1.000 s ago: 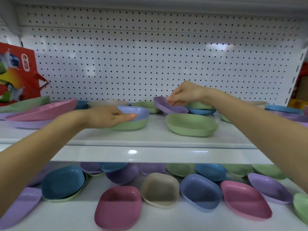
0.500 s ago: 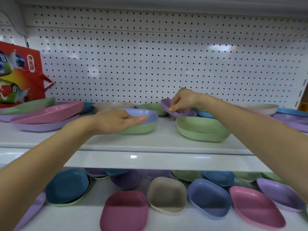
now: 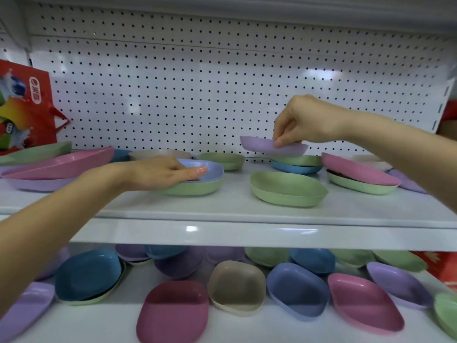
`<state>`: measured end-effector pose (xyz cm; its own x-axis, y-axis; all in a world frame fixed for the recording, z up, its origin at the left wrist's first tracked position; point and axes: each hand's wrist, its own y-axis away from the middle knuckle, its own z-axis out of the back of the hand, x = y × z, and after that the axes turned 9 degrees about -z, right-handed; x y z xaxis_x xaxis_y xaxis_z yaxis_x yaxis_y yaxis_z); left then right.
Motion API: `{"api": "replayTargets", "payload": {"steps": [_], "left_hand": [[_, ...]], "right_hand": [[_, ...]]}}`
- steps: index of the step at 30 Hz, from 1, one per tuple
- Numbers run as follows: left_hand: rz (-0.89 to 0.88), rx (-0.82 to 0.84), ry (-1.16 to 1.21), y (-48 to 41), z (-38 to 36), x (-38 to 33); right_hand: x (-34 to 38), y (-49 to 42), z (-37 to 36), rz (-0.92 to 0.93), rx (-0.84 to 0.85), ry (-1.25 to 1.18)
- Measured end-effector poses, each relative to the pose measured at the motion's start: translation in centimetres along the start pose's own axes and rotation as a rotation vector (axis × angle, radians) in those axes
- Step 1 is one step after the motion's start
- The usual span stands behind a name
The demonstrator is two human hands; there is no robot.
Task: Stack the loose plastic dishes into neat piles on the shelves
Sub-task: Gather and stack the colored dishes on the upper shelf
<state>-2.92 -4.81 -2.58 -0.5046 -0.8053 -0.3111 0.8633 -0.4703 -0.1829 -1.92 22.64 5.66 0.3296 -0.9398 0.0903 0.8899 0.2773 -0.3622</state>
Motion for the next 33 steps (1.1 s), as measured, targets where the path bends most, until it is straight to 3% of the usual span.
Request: {"api": "replayTargets", "payload": {"steps": [6, 13, 18, 29, 33], "left_hand": [[-0.167, -0.255, 0.18, -1.9, -0.5, -1.9], [-0.298, -0.088, 0.098, -3.7, -1.8, -7.1], [-0.314, 0.058, -0.018, -4.9, -2.7, -8.6], [-0.224, 0.167, -0.335, -6.9, -2.6, -4.6], [-0.199, 0.173, -0.314, -7.0, -2.4, -4.1]], "right_hand": [[-1.1, 5.0, -1.4, 0.009, 0.118, 0.052], [-3.8, 6.1, -2.2, -0.028, 0.232, -0.309], [-6.2, 7.3, -3.4, 0.016, 0.303, -0.141], [-6.3, 3.8, -7.0, 0.002, 0.268, -0.379], [-5.8, 3.2, -7.0, 0.006, 0.229, -0.392]]}}
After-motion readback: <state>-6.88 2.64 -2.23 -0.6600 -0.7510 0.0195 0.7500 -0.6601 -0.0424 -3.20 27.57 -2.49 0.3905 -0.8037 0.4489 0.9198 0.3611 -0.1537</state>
